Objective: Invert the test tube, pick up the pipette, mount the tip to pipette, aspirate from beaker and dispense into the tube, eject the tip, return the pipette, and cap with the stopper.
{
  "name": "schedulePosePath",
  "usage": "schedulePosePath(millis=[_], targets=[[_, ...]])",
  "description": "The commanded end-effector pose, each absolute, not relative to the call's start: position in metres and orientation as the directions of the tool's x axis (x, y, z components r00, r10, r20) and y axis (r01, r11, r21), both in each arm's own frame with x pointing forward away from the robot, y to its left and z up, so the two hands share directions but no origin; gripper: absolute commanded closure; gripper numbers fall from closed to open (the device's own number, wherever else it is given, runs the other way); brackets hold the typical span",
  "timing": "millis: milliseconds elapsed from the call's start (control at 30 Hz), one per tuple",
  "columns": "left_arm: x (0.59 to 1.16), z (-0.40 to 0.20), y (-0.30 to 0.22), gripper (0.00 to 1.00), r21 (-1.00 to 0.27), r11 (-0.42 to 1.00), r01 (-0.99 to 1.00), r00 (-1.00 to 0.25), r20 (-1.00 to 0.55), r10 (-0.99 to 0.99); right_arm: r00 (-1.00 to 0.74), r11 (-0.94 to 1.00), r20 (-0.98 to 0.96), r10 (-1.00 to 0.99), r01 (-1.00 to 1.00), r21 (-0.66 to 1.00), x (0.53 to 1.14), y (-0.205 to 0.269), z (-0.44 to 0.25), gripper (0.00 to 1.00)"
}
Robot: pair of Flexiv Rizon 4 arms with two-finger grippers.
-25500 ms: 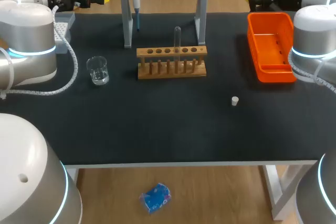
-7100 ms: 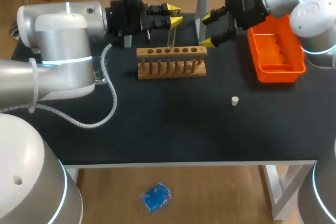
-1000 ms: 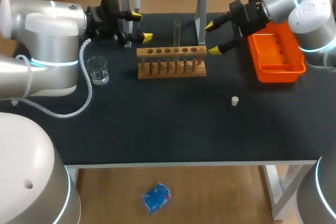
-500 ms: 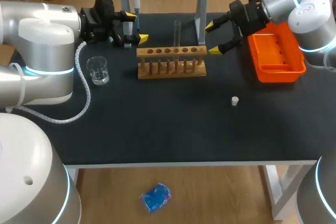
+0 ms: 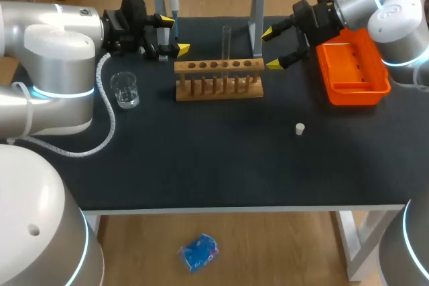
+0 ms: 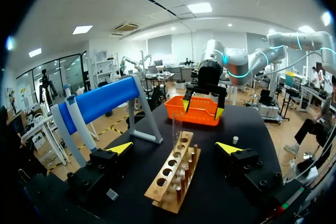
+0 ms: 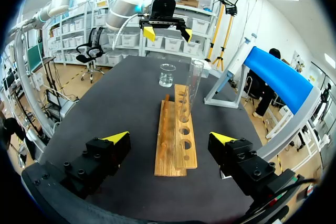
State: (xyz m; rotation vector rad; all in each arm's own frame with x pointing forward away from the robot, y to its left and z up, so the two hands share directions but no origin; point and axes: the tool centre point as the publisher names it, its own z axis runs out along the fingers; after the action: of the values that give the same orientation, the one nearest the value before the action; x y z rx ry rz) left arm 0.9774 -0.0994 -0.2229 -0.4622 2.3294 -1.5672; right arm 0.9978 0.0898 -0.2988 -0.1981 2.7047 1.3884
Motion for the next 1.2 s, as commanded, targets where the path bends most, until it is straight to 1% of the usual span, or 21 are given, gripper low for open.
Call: schedulePosePath(millis=[33,533,700,767,867,1033,1200], targets=[[0.978,-0.222,-0.099,0.00,-0.929,0.356,-0.101,-0.905,-0.062,-0.420,-0.987,0.578,-0.143,-0.074,-0.159,0.801,0.999,0.090,-0.299,0.00],[0.978,-0.220,-0.096,0.00,-0.936,0.336,-0.108,-0.907,-0.046,-0.419,-0.987,0.578,-0.143,-0.074,-0.159,0.801,0.999,0.090,-0.299,0.00],[0.977,-0.220,-0.084,0.00,-0.938,0.324,-0.126,-0.897,-0.032,-0.441,-0.987,0.578,-0.143,-0.074,-0.159,0.801,0.999,0.090,-0.299,0.00],[0.977,-0.218,-0.072,0.00,-0.945,0.295,-0.144,-0.882,-0.013,-0.472,-0.987,0.578,-0.143,-0.074,-0.159,0.801,0.999,0.090,-0.299,0.00],[0.978,-0.217,-0.048,0.00,-0.933,0.312,-0.177,-0.831,-0.028,-0.555,-0.987,0.578,-0.143,-0.074,-0.159,0.801,0.999,0.090,-0.299,0.00],[0.974,-0.219,0.006,0.00,-0.925,0.277,-0.261,-0.707,-0.012,-0.707,-0.987,0.578,-0.143,-0.074,-0.159,0.801,0.999,0.090,-0.299,0.00],[0.966,-0.233,0.053,0.00,-0.905,0.260,-0.336,-0.607,-0.003,-0.794,-0.987,0.578,-0.143,-0.074,-0.159,0.801,0.999,0.090,-0.299,0.00]])
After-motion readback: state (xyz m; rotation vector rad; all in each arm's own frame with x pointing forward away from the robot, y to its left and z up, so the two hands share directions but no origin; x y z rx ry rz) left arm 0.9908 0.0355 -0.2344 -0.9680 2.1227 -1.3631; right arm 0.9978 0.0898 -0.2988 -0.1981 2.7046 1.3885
